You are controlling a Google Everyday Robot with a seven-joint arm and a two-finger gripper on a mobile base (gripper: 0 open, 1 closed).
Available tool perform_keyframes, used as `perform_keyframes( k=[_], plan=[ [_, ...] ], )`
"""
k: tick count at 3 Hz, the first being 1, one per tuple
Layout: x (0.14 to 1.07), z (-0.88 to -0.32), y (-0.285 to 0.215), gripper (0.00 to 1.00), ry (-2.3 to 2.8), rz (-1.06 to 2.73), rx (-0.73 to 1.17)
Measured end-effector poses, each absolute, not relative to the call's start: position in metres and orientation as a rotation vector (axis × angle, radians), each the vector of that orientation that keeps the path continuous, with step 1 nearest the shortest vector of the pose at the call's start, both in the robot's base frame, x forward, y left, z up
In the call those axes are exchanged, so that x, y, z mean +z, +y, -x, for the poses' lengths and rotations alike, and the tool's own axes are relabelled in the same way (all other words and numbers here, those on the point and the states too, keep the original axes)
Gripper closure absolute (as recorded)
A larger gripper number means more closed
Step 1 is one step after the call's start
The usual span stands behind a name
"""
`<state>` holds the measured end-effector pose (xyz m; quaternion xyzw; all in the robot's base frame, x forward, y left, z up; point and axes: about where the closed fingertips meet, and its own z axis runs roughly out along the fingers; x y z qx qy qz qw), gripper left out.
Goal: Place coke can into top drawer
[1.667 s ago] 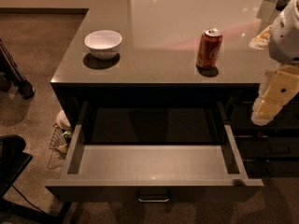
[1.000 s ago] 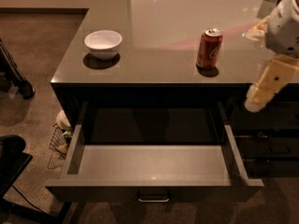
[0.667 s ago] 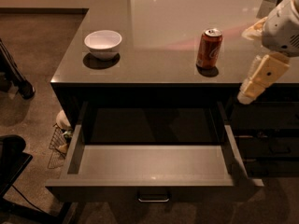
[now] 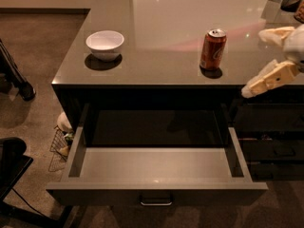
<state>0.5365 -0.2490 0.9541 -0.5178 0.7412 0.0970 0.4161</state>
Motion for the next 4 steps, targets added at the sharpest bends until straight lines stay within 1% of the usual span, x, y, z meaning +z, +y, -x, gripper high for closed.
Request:
perform_keyframes(
  k=[1,3,4],
  plan=[
    [0.962,-0.548,-0.267,0.0,1.762,1.187,0.258],
    [0.963,-0.548,-0.265,0.0,1.756,1.183,0.264],
    [0.959,-0.573,-0.263,0.0,1.708,1.079,0.312]
  ],
)
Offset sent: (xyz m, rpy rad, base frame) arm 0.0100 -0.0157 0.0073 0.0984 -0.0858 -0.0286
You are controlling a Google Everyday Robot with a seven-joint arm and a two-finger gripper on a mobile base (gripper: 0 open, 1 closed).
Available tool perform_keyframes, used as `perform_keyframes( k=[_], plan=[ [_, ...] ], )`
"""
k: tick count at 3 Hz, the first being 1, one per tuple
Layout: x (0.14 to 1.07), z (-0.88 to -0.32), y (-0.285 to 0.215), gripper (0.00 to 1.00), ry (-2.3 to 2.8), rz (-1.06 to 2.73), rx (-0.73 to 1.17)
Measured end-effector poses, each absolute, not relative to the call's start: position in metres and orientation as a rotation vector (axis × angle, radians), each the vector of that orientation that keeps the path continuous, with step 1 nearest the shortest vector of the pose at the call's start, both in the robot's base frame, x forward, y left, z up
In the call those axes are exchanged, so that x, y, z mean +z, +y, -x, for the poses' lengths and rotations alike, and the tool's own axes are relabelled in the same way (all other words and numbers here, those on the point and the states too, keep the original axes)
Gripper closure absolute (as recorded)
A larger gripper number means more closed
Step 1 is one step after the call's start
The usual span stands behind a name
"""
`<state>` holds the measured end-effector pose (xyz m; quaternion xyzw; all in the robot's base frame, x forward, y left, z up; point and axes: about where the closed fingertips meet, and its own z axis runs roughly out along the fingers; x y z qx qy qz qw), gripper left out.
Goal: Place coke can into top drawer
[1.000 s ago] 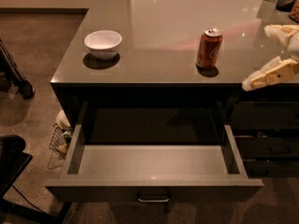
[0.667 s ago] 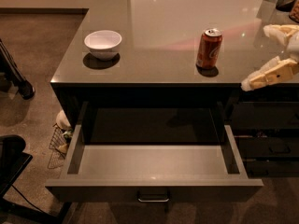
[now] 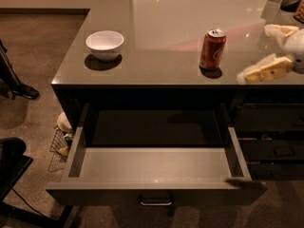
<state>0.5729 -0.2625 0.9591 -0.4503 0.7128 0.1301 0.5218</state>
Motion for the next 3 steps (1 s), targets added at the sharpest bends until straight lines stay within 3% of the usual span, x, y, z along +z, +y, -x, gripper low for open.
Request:
perform_keyframes(
  k=[2,3],
  plan=[
    [0.945,-0.669,-0.256,0.0,1.597,0.859,0.465],
    [0.939,-0.702,-0.229,0.0,1.559,0.84,0.604]
  ],
)
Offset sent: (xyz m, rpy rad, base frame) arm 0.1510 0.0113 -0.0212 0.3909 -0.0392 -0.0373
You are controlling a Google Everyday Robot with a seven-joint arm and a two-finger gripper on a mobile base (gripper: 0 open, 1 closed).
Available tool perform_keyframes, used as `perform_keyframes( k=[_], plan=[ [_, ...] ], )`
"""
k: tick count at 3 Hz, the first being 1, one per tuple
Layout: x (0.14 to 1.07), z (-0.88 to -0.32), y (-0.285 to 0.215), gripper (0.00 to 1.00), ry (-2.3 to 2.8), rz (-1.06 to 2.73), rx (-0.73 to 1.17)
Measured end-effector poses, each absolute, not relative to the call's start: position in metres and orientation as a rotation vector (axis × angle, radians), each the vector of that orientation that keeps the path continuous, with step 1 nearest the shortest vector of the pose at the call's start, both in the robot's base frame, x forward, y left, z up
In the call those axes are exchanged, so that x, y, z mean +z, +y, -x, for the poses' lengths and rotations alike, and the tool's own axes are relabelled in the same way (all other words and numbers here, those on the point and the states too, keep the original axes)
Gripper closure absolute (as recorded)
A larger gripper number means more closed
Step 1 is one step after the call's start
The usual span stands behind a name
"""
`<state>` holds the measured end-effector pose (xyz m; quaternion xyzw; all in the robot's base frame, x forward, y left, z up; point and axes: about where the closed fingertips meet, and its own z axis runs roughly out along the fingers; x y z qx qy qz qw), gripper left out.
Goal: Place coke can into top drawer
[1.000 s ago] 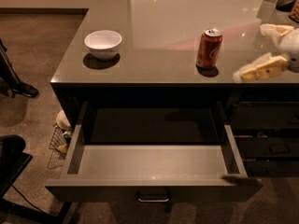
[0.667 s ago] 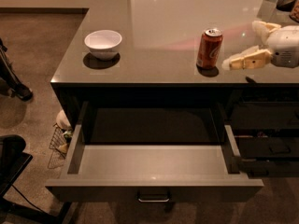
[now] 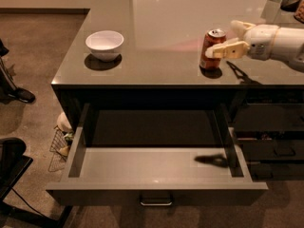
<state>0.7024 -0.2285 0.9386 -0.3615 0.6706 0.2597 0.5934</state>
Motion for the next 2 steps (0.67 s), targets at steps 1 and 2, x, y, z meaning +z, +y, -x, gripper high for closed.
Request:
perform_keyframes(
  k=[1,2],
  plan=[
    [0.934,-0.713,-0.204,0.0,1.533,0.845,0.697],
    [0.925,-0.716,-0.175,0.18,1.506,0.831,0.781]
  ],
)
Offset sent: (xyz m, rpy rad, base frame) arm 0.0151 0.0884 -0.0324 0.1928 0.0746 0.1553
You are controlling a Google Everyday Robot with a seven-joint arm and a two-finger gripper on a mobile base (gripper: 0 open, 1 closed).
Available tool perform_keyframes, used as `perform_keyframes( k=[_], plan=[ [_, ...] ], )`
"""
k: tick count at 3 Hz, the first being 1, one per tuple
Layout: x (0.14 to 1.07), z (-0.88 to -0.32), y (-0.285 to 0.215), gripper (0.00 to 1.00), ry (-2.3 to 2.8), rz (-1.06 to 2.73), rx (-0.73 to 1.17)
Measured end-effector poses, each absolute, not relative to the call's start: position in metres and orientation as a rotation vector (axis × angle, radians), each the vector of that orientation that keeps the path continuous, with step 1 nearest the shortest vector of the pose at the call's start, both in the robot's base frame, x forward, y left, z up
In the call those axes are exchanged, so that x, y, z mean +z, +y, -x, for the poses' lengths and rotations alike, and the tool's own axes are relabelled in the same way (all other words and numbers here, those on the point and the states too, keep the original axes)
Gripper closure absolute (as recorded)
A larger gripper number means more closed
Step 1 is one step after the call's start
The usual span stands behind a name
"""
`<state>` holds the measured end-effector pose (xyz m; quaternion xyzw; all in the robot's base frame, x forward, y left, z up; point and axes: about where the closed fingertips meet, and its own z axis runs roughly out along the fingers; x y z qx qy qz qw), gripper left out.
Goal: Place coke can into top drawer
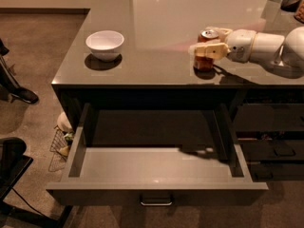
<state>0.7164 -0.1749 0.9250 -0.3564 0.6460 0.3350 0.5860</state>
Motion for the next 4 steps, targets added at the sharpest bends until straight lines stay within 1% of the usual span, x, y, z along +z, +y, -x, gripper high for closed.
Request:
perform_keyframes(
  k=[1,2,3,4],
  plan=[
    [0.912,-0.714,-0.151,0.49,1.504,0.822,0.829],
    [0.907,-0.712,-0.14,0.72,1.503,0.818,0.847],
    [0.976,-0.666,-0.113,1.0,1.371,0.913,0.841],
    [1.016,-0.628,-0.093,1.0,1.348,0.96,0.803]
  ],
)
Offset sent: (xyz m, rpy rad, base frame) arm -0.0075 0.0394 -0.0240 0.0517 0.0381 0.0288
